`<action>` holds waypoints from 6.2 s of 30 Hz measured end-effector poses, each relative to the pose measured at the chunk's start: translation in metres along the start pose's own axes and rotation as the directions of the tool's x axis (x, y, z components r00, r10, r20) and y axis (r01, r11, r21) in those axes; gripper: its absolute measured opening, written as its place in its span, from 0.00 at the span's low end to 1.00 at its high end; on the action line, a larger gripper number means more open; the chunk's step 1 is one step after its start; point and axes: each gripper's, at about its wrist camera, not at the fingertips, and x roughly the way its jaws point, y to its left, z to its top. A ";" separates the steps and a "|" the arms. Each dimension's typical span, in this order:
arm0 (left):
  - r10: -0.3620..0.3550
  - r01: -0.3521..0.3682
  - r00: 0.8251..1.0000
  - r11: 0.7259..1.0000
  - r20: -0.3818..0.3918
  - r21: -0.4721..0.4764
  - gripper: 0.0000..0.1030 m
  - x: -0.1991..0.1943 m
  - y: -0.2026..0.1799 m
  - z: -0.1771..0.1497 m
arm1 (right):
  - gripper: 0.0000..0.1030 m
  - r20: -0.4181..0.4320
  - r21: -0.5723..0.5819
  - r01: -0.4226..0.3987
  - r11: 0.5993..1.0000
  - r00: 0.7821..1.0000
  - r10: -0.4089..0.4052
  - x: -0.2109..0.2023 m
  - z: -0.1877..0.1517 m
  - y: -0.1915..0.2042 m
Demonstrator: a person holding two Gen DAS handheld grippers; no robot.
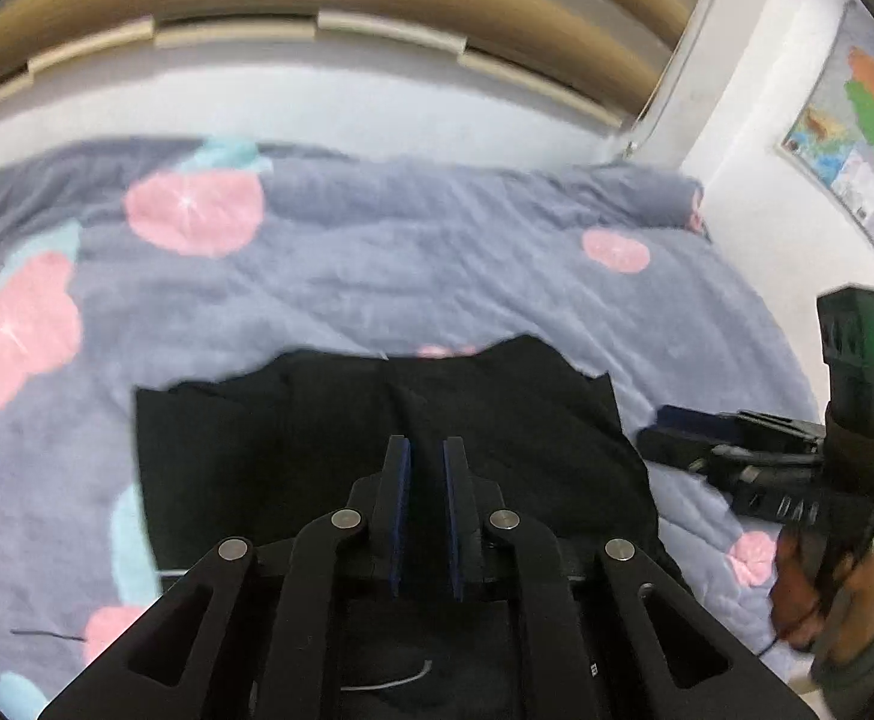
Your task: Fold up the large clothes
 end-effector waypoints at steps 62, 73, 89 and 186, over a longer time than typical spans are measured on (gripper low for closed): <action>0.159 -0.231 0.966 0.882 -0.203 -0.411 0.29 -0.216 0.089 -0.325 | 0.63 -0.164 0.351 0.237 0.906 0.968 -0.190 -0.143 -0.313 -0.067; 0.002 -0.168 0.965 0.773 -0.262 -0.612 0.39 -0.202 0.135 -0.404 | 0.64 -0.270 0.392 0.281 0.876 0.946 -0.182 -0.125 -0.367 -0.084; -0.089 -0.148 0.951 0.709 -0.295 -0.689 0.52 -0.171 0.154 -0.429 | 0.41 -0.331 0.473 0.187 0.861 0.943 -0.023 -0.086 -0.407 -0.094; -0.027 -0.014 0.995 0.910 -0.092 -0.414 0.57 0.017 0.254 -0.024 | 0.82 -0.065 0.181 0.114 0.977 0.992 -0.104 0.061 0.003 -0.182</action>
